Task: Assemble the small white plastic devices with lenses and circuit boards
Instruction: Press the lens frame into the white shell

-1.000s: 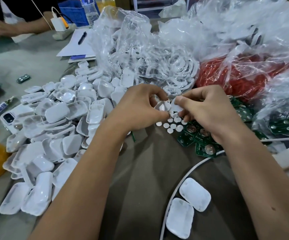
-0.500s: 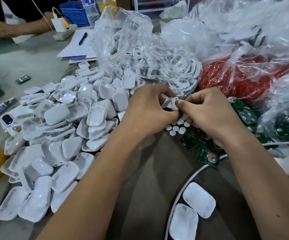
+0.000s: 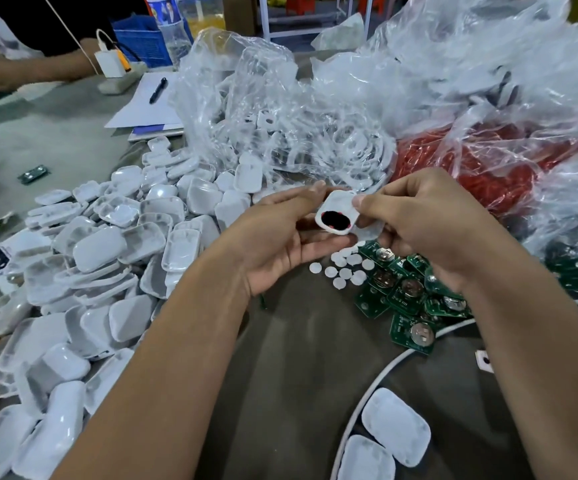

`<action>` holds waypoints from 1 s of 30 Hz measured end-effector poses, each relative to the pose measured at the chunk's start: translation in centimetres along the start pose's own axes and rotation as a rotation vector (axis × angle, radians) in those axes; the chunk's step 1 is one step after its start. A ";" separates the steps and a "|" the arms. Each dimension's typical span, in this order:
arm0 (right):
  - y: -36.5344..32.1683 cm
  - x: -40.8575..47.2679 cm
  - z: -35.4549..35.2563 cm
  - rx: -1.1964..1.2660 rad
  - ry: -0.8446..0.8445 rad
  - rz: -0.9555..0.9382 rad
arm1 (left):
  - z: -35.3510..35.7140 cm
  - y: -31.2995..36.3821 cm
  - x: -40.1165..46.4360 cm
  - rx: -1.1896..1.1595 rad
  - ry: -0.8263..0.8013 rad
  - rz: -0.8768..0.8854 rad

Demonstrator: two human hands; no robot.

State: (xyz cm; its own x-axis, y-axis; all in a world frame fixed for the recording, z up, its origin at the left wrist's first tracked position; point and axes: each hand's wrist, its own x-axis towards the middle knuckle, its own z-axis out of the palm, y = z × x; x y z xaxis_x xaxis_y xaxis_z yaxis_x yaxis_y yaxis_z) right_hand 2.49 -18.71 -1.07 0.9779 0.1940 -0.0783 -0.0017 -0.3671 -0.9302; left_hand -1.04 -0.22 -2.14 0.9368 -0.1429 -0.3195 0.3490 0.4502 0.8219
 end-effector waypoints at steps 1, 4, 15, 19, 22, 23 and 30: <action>-0.3 0.1 -0.1 -0.006 -0.008 -0.002 | -0.1 0.0 0.1 -0.026 -0.043 -0.006; -1.0 0.4 -0.4 -0.012 -0.027 -0.002 | -0.4 0.0 0.6 -0.080 -0.115 -0.024; 1.0 1.2 -0.4 0.146 0.344 -0.261 | -0.3 -0.5 1.5 -0.408 -0.160 0.018; 1.0 0.8 -0.2 0.297 0.359 -0.294 | 0.4 -1.1 1.7 -0.451 -0.128 0.063; 0.9 0.6 0.2 0.329 0.340 -0.335 | 1.0 -1.5 1.7 -0.478 -0.106 0.096; 0.8 0.5 0.4 0.329 0.332 -0.350 | 1.2 -1.6 1.7 -0.490 -0.105 0.108; 0.8 0.3 0.8 0.258 0.364 -0.394 | 1.7 -2.0 1.7 -0.475 -0.090 0.155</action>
State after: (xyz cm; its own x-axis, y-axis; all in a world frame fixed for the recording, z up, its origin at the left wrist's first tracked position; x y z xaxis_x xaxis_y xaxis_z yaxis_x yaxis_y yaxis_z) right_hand 2.62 -18.16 -2.10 0.9238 -0.0706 0.3762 0.3698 -0.0889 -0.9248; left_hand -0.14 -2.84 -3.54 0.9824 -0.1086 -0.1517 0.1748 0.8205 0.5443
